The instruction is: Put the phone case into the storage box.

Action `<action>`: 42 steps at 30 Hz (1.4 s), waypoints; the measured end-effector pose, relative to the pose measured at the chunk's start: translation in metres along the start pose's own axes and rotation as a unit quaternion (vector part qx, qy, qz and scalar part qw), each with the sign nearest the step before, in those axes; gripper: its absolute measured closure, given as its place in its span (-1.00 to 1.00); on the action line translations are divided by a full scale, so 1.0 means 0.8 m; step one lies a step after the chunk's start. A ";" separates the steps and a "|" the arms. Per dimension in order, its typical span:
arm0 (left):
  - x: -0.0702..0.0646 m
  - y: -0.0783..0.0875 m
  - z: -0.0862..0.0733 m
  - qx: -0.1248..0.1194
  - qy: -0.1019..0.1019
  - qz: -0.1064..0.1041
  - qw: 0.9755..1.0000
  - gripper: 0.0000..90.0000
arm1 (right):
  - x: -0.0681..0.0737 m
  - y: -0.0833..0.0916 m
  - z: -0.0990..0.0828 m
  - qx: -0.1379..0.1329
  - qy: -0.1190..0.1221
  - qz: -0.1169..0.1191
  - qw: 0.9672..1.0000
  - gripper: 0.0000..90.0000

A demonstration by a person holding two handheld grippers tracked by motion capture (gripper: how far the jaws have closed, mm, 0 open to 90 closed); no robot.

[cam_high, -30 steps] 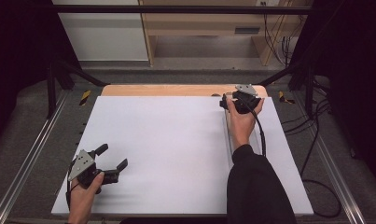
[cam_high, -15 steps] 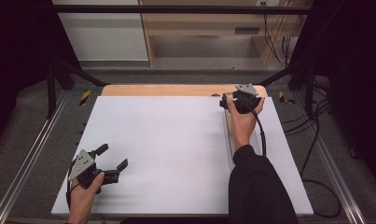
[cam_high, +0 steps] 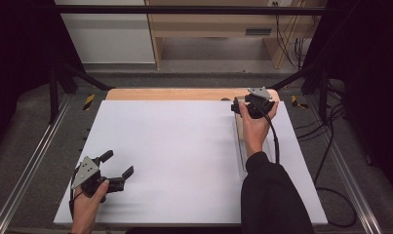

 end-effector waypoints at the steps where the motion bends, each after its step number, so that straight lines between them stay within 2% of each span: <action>1: 0.000 0.000 0.000 0.000 0.000 0.000 1.000 -0.96 | 0.000 0.000 0.000 0.001 0.001 0.001 1.000 -0.90; 6: 0.000 0.000 0.000 0.000 0.000 0.000 1.000 -0.96 | 0.001 0.004 0.002 0.002 0.000 0.007 1.000 -0.87; 11: 0.000 0.000 0.000 0.001 -0.001 0.000 1.000 -0.96 | 0.003 0.007 0.004 0.003 -0.022 0.023 0.999 -0.88; 15: 0.000 0.000 0.000 0.000 -0.001 0.000 1.000 -0.96 | 0.005 0.010 0.004 0.000 -0.029 0.030 0.999 -0.88; 25: -0.001 0.000 0.000 0.001 -0.002 -0.001 1.000 -0.96 | 0.004 0.016 0.007 -0.007 -0.031 0.039 0.999 -0.87; 34: -0.001 0.000 0.000 0.000 -0.001 -0.001 1.000 -0.96 | 0.000 0.028 0.012 -0.023 -0.025 0.037 0.999 -0.87; 42: -0.002 0.000 0.000 0.000 -0.002 -0.002 1.000 -0.96 | -0.007 0.047 0.017 -0.037 -0.034 0.057 0.997 -0.87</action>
Point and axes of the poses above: each handheld gripper's, and its own axes: y roughly backward along the jaws, z roughly out of its top, x roughly to its left, the point moved 3 cm from there along -y, roughly forward along the jaws, and after that the axes turned 14 degrees about y, right-handed, at the moved point
